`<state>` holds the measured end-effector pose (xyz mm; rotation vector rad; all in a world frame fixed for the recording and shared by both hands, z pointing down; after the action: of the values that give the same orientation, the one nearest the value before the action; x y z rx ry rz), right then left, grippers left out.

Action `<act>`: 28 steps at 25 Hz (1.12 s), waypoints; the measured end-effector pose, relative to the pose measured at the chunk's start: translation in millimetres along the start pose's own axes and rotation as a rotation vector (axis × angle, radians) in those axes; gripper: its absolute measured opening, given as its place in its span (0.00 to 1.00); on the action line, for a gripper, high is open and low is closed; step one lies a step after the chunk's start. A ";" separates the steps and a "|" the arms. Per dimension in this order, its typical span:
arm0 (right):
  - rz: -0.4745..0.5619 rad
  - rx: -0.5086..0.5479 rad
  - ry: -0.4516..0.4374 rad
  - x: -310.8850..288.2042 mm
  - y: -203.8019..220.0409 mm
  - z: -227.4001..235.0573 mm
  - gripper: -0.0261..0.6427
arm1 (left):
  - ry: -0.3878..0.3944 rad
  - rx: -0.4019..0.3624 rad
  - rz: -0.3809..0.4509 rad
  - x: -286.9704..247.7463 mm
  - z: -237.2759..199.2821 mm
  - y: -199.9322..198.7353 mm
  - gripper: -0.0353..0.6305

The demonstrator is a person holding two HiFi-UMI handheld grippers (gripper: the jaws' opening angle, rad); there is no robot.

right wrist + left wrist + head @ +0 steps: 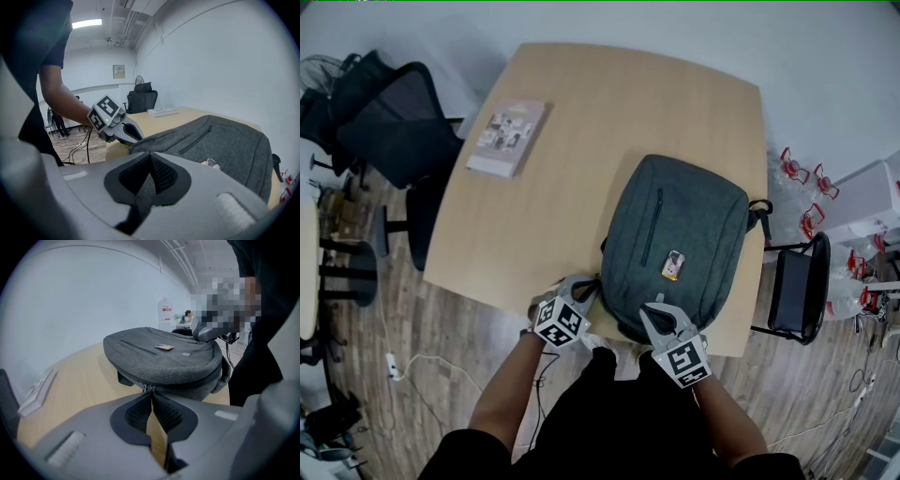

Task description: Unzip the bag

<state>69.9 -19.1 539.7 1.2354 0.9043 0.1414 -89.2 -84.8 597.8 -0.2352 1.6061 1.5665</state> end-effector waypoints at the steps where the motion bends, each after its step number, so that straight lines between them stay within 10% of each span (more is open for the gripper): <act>1: 0.000 -0.001 -0.001 0.2 0.1 -0.1 0.04 | 0.006 -0.001 0.003 -0.2 -0.1 0.3 0.10; 28: -0.009 -0.008 0.009 -3.1 2.6 2.1 0.04 | -0.025 0.010 0.017 -7.2 3.7 3.1 0.13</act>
<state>70.1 -21.4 543.5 1.2243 0.9165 0.1431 -85.2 -83.9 605.4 -0.1958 1.6005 1.5679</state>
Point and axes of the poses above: the fingertips, and each gripper's own axes: x backward along the fingers, z to its right, y out of its underside, the point moved 6 cm from there along x, backward along the fingers, and after that the axes turned 1 degree about -x, right-handed, at the moved point
